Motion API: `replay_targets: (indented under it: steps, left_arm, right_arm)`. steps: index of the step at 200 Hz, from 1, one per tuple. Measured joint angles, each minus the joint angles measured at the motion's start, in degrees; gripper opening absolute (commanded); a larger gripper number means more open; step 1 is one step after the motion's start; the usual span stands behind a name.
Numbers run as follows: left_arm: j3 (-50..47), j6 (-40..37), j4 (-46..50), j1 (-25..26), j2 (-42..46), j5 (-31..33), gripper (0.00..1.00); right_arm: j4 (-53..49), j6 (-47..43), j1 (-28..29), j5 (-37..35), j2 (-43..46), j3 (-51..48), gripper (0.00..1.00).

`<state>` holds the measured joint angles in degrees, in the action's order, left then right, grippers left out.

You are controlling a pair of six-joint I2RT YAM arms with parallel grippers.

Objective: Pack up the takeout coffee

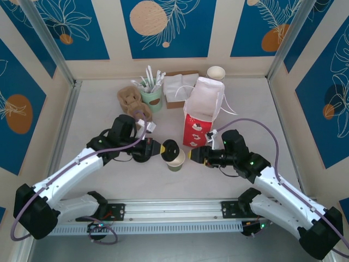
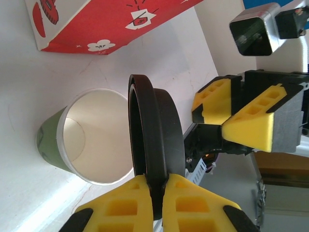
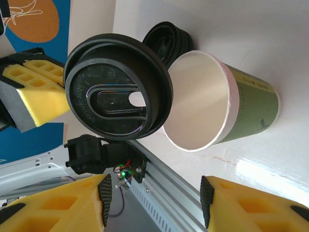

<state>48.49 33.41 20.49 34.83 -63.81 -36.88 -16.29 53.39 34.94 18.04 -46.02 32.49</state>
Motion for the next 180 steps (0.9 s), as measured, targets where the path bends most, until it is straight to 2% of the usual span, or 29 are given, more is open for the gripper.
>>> replay_targets:
  steps: [94,138,180]
  left_arm:
    - [-4.1,4.0,-6.6,-1.4,-5.2,-3.8,0.09]
    - [-4.7,4.6,-9.2,-1.8,-8.2,-5.5,0.20]
    - [-4.7,4.6,-10.0,-1.9,-9.2,-6.1,0.25]
  right_arm:
    - [5.7,0.5,0.4,-0.1,-4.1,-1.6,0.54]
    - [7.8,0.7,0.4,0.0,-6.5,-2.4,0.54]
    - [8.3,0.7,0.7,-0.1,-7.8,-2.4,0.54]
